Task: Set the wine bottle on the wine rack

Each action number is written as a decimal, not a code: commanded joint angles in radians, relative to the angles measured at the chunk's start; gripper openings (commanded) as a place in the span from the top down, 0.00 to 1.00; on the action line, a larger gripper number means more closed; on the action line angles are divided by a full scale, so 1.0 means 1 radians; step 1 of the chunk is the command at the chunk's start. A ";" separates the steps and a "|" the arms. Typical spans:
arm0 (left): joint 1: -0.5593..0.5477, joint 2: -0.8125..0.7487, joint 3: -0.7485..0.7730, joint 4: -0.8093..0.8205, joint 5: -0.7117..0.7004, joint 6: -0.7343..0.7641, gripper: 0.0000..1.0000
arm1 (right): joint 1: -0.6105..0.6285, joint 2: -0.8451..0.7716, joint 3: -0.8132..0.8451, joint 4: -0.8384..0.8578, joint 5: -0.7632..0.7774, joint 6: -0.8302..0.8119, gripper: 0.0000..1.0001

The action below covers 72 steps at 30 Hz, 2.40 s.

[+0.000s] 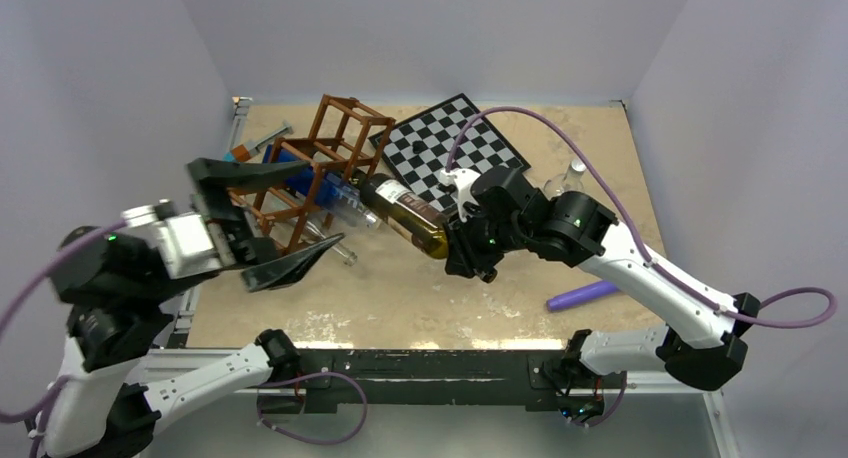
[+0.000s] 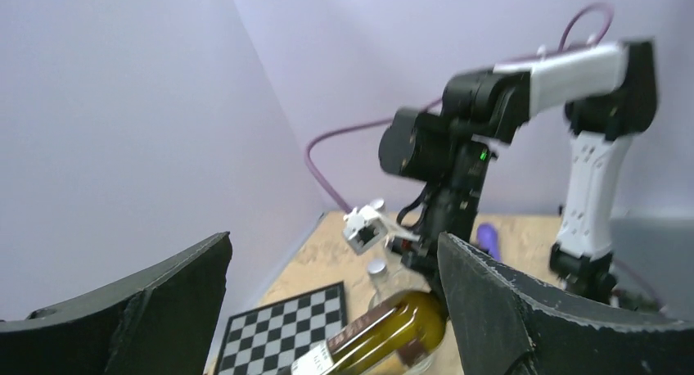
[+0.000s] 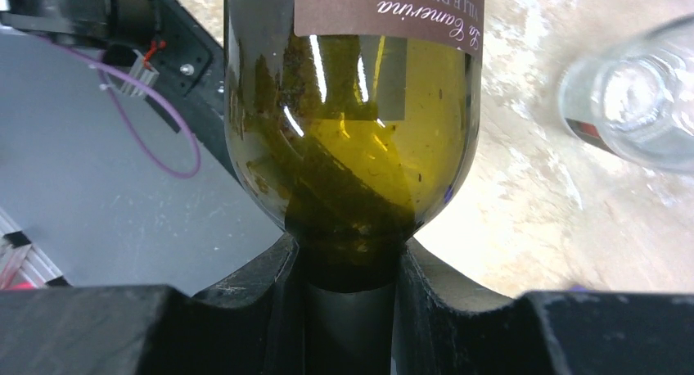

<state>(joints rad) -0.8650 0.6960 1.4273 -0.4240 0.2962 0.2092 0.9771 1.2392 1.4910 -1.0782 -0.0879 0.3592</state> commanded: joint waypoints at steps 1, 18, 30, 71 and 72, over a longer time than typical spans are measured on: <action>0.001 -0.031 0.059 -0.050 -0.024 -0.218 0.01 | 0.054 -0.004 0.006 0.277 -0.065 -0.007 1.00; 0.001 -0.196 0.076 -0.229 -0.273 -0.474 0.01 | 0.301 0.306 0.014 0.541 0.109 0.069 1.00; 0.001 -0.269 0.007 -0.260 -0.253 -0.536 0.01 | 0.304 0.420 0.080 0.594 0.194 0.026 1.00; 0.001 -0.173 -0.040 -0.304 -0.323 -0.301 0.01 | 0.234 0.770 0.314 0.952 0.091 0.099 1.00; 0.001 -0.173 -0.042 -0.305 -0.321 -0.300 0.01 | 0.233 0.778 0.317 0.955 0.091 0.104 1.00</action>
<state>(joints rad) -0.8650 0.5133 1.3937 -0.7494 -0.0158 -0.1162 1.2263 2.0495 1.7199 -0.3061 0.0048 0.4282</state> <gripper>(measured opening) 0.992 0.363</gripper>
